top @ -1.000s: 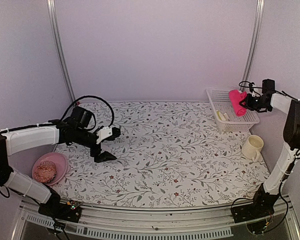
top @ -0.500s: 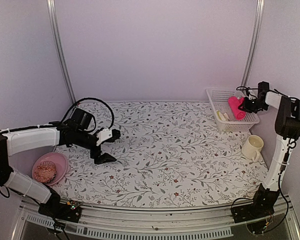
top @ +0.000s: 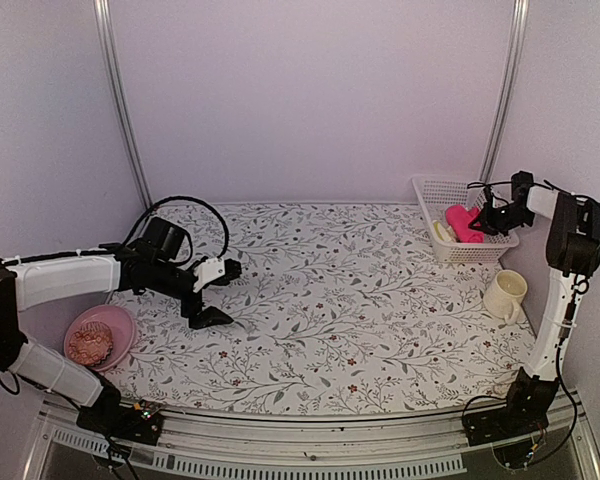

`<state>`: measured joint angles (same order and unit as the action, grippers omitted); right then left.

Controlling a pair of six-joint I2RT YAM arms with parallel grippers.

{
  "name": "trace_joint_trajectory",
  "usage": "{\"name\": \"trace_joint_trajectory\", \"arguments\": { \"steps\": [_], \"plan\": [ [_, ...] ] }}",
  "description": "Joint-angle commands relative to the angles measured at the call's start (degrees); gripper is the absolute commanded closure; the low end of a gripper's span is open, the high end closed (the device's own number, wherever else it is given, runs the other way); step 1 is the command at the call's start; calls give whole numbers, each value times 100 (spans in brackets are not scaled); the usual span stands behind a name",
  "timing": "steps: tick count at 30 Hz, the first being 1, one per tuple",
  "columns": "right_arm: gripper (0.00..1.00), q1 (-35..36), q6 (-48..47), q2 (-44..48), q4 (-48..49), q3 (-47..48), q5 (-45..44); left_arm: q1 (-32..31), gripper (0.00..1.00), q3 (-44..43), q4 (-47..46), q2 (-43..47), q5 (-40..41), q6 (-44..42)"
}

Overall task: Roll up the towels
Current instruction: Place the towel in the bin.

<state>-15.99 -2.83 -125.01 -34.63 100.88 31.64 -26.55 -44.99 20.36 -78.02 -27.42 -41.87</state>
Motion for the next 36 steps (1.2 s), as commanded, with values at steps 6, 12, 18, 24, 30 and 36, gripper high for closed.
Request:
{"name": "trace_joint_trajectory", "arguments": {
  "steps": [6, 12, 18, 24, 30, 36],
  "plan": [
    [96, -18, 33, -28, -342, 41, 183, 113, 3, 113, -142, 16, -23, 38],
    [93, -14, -7, 137, -450, -189, -51, 141, 3, 136, -186, 59, 4, 73],
    [90, -10, -24, 254, -419, -507, -209, 153, 3, 131, -213, 72, 14, 104],
    [75, -3, -20, 293, -368, -662, -395, 150, 3, 146, -221, 105, 12, 108],
    [44, -5, -23, 420, -375, -640, -920, 158, 3, 160, -251, 112, 12, 126],
    [30, 104, -92, 617, -457, -537, -1711, 159, 3, 166, -285, 77, 40, 143]
  ]
}}
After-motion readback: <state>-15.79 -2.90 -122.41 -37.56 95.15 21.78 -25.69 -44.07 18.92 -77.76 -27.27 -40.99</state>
